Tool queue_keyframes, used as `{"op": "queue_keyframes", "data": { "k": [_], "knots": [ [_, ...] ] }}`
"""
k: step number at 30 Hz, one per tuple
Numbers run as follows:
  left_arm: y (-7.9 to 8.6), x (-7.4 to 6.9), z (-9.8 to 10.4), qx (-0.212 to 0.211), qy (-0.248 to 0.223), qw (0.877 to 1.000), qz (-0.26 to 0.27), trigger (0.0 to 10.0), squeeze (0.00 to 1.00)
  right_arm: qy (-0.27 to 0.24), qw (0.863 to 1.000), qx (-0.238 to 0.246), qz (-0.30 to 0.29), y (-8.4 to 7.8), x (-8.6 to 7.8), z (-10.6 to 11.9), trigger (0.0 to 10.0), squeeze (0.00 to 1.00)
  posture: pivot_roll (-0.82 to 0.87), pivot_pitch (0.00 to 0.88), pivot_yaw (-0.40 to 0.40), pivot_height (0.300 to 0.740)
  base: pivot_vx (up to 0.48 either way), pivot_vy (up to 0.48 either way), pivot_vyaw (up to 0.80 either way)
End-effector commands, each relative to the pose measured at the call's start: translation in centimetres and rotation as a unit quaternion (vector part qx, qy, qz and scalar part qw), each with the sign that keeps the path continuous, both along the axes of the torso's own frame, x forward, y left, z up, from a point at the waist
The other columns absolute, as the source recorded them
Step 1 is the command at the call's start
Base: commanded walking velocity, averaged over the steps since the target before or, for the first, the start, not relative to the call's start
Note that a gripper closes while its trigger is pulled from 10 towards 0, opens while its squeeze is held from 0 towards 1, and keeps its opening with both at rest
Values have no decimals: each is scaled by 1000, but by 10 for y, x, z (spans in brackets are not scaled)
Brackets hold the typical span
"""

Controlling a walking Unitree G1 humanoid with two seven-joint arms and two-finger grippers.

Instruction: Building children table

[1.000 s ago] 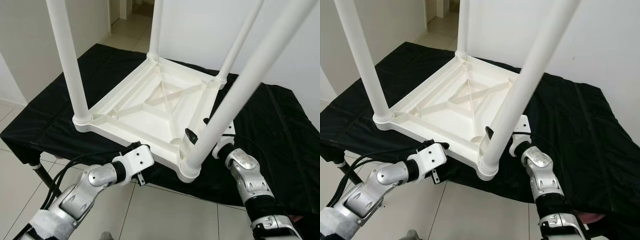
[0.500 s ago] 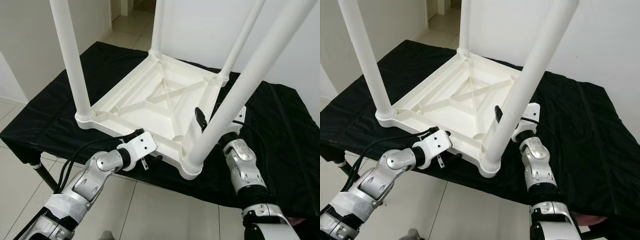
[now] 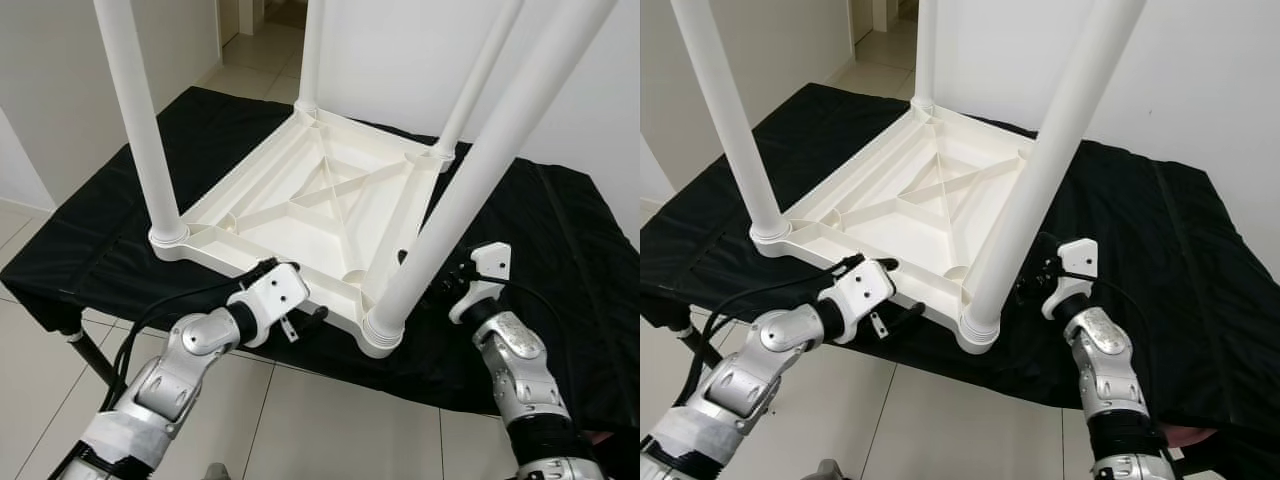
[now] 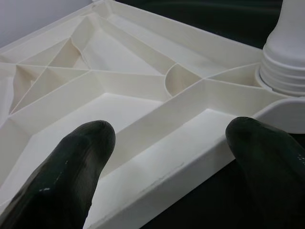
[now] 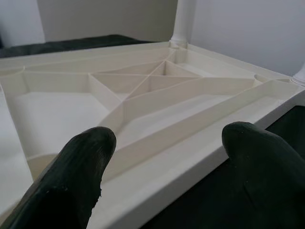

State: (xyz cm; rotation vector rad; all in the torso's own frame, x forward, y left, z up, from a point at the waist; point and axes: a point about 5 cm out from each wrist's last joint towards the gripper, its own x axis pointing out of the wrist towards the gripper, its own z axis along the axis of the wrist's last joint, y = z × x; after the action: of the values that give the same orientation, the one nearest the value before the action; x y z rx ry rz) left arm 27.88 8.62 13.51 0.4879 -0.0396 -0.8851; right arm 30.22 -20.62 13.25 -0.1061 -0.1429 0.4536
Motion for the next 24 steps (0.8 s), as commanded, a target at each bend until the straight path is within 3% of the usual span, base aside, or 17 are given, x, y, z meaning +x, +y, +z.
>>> {"op": "queue_keyframes", "data": {
  "k": [1, 2, 3, 13, 15, 18, 21, 24],
  "knots": [
    [5, 7, 1, -4, -27, 998, 54, 10000, 0, 8, 1000, -16, -7, -15, -1, 2, 10000, 0, -12, 0, -51, 740, 0, 0, 0],
    [5, 7, 1, -4, -27, 998, 54, 10000, 0, 8, 1000, -16, -7, -15, -1, 2, 10000, 0, -12, 0, -51, 740, 0, 0, 0],
    [5, 7, 2, -1, -26, 998, 51, 10000, 0, 27, 998, -49, 24, -23, -11, 2, 10000, 0, -19, 0, -46, 740, 0, 0, 0],
    [5, 6, 2, -2, -25, 999, 39, 10000, 0, 70, 989, -87, 95, -38, -31, 6, 10000, 0, -29, 0, -34, 740, 0, 0, 0],
    [5, 6, 2, -2, -24, 999, 37, 10000, 0, 86, 984, -105, 118, -38, -35, 4, 10000, 0, -31, 0, -33, 740, 0, 0, 0],
    [5, 8, 1, 1, -26, 999, 36, 10000, 0, 121, 961, -136, 207, -27, -47, 3, 10000, 0, -29, 0, -31, 740, 0, 0, 0],
    [5, 8, 1, 3, -27, 999, 36, 10000, 0, 125, 957, -138, 224, -24, -49, 4, 10000, 0, -29, 0, -32, 740, 0, 0, 0],
    [6, 10, 1, 6, -29, 999, 37, 10000, 0, 130, 942, -144, 274, -15, -53, 6, 10000, 0, -24, 0, -33, 740, 0, 0, 0]
  ]
}}
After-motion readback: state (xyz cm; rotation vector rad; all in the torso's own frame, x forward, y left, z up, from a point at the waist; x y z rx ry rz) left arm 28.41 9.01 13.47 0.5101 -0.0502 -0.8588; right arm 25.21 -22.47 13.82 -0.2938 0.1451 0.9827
